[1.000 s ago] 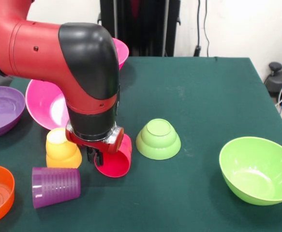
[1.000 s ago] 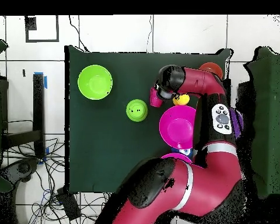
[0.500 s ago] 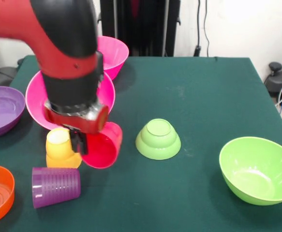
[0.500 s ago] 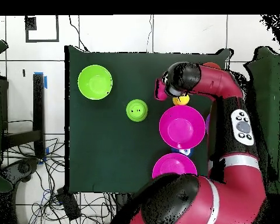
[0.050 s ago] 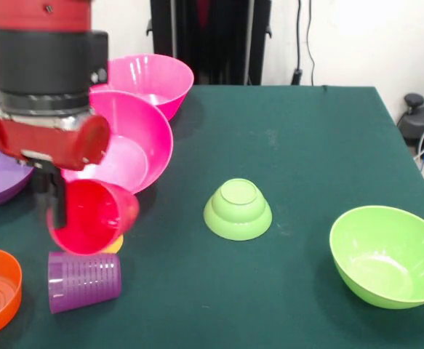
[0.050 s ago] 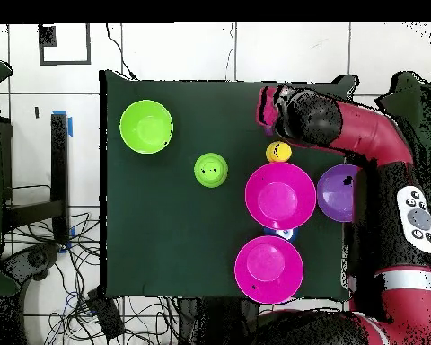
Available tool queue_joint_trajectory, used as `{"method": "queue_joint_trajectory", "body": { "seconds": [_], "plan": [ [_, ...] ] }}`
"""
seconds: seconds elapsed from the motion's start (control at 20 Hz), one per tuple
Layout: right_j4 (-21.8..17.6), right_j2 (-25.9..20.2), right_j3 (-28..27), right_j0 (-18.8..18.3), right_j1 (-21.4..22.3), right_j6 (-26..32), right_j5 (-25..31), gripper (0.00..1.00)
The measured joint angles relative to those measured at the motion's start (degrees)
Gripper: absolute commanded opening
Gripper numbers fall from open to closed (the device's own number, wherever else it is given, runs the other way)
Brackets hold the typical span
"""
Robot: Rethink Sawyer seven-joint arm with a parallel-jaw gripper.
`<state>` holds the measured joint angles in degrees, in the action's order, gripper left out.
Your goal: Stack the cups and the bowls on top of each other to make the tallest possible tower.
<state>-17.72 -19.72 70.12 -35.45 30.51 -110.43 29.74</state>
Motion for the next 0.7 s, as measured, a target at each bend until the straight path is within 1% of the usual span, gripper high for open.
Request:
{"method": "queue_joint_trajectory", "body": {
  "seconds": [0.05,0.15,0.25,0.35,0.5,0.7],
  "plan": [
    [-0.3,0.0,0.2,0.0,0.4,0.0,-1.0,0.0],
    [-3.0,0.0,0.9,0.4,2.1,0.0,-5.8,0.0],
    [-5.3,0.0,1.3,1.0,3.2,0.0,-9.1,0.0],
    [-7.0,0.0,1.5,1.6,3.9,0.0,-11.2,0.0],
    [-10.2,0.8,1.7,3.5,5.1,0.0,-15.4,0.0],
    [-12.8,2.3,1.8,6.6,5.8,0.0,-19.6,0.0]
  ]
}}
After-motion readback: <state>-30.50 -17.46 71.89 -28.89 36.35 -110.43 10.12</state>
